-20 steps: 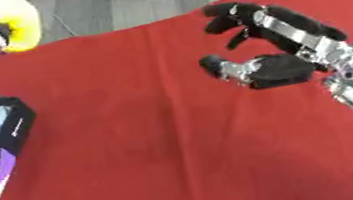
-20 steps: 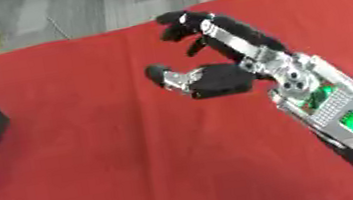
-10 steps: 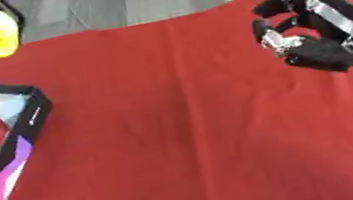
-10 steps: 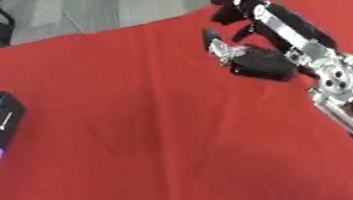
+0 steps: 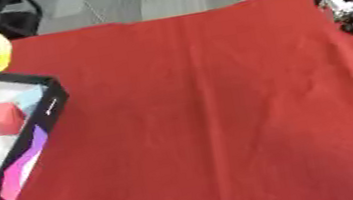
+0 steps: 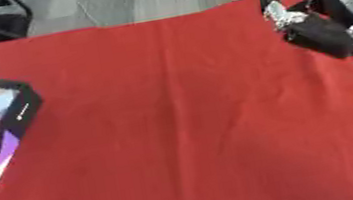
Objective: Pick up the objects with one hand, pass them to the other hand, and then place them into the box on the other side of the table.
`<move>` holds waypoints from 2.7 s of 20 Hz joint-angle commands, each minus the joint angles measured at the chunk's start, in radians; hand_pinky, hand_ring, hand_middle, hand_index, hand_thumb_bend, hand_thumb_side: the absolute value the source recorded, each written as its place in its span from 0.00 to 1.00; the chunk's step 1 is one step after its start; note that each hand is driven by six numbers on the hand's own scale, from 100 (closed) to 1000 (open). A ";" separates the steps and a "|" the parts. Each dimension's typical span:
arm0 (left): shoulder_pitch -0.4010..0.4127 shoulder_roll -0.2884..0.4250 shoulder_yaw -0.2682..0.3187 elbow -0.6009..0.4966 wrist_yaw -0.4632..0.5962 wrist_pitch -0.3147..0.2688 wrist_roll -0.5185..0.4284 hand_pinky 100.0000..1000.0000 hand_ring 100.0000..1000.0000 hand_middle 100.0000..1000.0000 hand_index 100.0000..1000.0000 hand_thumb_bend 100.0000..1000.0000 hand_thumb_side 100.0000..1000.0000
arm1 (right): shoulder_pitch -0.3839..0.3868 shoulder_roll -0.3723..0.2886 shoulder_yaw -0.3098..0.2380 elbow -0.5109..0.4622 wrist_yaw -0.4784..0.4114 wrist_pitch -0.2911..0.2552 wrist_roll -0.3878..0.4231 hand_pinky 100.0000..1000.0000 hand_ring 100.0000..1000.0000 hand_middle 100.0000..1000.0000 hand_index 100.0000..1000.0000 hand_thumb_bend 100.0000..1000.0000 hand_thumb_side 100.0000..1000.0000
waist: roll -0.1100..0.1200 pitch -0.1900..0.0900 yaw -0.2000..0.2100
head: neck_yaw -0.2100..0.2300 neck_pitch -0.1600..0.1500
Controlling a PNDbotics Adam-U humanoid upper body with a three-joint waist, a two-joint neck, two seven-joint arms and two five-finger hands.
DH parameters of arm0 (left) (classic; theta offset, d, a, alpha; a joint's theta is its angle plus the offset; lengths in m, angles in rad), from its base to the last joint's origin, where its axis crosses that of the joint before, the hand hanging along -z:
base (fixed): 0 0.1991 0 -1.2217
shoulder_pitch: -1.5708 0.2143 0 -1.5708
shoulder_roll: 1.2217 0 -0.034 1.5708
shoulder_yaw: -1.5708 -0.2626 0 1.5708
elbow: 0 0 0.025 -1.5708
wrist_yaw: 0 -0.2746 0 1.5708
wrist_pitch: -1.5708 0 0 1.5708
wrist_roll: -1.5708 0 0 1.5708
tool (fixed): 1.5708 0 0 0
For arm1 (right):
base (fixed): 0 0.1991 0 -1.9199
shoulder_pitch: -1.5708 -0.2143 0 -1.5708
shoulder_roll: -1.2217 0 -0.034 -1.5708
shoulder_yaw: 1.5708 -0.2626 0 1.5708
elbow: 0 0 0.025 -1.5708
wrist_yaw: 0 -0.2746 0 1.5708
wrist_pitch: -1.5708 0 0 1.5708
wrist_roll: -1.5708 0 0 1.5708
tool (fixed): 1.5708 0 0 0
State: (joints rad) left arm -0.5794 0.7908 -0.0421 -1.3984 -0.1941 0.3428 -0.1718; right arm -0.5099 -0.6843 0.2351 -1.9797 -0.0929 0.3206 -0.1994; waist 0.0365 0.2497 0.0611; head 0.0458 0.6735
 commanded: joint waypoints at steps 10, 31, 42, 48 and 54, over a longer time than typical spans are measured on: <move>0.041 0.042 0.035 0.053 -0.146 -0.007 0.040 0.76 0.65 0.57 0.65 0.00 0.03 | -0.006 -0.046 -0.070 -0.020 -0.077 -0.036 -0.077 0.66 0.81 0.72 0.91 0.07 0.46 | -0.021 0.006 -0.004 | 0.017 -0.014; 0.073 0.027 0.071 0.029 -0.343 -0.010 0.054 0.85 0.79 0.88 0.85 0.16 0.78 | 0.020 -0.063 -0.102 -0.020 -0.099 -0.082 -0.102 0.66 0.81 0.72 0.91 0.03 0.47 | -0.013 0.007 -0.013 | -0.051 -0.009; 0.071 -0.062 0.083 -0.249 0.246 -0.186 0.308 0.83 0.74 0.79 0.90 0.00 0.77 | 0.080 -0.066 -0.125 -0.020 -0.210 -0.185 -0.059 0.66 0.85 0.77 0.91 0.00 0.42 | -0.019 -0.005 -0.028 | -0.134 -0.016; 0.055 -0.147 0.080 -0.297 0.359 -0.219 0.348 0.81 0.71 0.77 0.87 0.00 0.75 | 0.187 -0.022 -0.158 -0.020 -0.297 -0.239 -0.096 0.66 0.86 0.77 0.91 0.00 0.68 | -0.039 -0.021 -0.053 | -0.177 0.009; 0.054 -0.220 0.082 -0.308 0.368 -0.214 0.397 0.81 0.71 0.80 0.86 0.00 0.77 | 0.263 0.003 -0.182 -0.020 -0.326 -0.267 -0.123 0.63 0.82 0.72 0.89 0.00 0.43 | -0.044 -0.030 -0.056 | -0.166 0.020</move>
State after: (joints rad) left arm -0.5111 0.5640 0.0326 -1.6858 0.1677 0.1312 0.2140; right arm -0.2420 -0.6694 0.0696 -1.9797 -0.4081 0.0588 -0.3155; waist 0.0042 0.2533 0.0038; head -0.1245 0.6884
